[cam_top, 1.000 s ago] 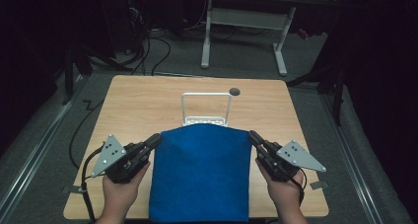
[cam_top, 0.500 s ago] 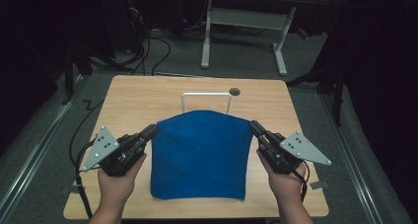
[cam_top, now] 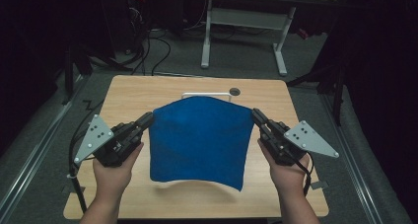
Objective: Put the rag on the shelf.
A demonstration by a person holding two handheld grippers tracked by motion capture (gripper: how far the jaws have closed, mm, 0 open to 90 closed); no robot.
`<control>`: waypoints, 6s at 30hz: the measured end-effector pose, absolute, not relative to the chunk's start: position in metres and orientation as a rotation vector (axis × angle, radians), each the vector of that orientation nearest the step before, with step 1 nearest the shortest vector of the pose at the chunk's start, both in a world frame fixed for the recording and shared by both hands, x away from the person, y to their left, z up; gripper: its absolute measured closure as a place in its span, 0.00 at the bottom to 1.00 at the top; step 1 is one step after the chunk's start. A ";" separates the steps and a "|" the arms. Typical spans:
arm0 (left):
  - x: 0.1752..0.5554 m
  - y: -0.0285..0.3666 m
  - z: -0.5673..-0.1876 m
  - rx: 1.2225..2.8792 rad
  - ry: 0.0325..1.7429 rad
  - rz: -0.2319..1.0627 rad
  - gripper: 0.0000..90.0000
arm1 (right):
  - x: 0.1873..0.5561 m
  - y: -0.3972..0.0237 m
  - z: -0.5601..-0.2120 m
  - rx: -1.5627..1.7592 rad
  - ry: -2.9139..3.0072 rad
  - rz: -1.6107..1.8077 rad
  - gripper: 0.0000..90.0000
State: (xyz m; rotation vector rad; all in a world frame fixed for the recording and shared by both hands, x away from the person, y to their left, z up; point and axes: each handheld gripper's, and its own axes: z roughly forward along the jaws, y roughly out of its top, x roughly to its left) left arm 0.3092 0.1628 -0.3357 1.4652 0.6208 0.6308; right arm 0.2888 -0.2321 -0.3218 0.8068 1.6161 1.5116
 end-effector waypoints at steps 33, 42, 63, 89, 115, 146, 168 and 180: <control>0.380 0.157 -0.331 1.552 0.694 0.683 0.99 | 0.353 -0.243 -0.318 0.917 1.616 1.470 0.98; 0.420 0.158 -0.333 1.576 0.750 0.718 0.99 | 0.389 -0.244 -0.314 0.962 1.602 1.449 0.98; 0.497 0.146 -0.322 1.614 0.813 0.800 0.99 | 0.471 -0.248 -0.311 1.049 1.615 1.397 0.99; 0.554 0.134 -0.330 1.667 0.891 0.811 0.98 | 0.526 -0.248 -0.309 1.046 1.666 1.267 0.99; 0.552 0.121 -0.445 1.877 0.984 0.573 0.98 | 0.531 -0.249 -0.415 1.185 1.856 1.121 0.98; 0.534 0.108 -0.491 1.959 1.009 0.421 0.98 | 0.517 -0.247 -0.469 1.277 1.952 1.118 0.98; 0.529 0.109 -0.504 1.977 1.027 0.374 0.98 | 0.517 -0.240 -0.488 1.314 1.981 1.119 0.98; 0.527 0.113 -0.499 1.919 1.070 0.387 0.74 | 0.515 -0.242 -0.488 1.326 1.979 1.111 0.97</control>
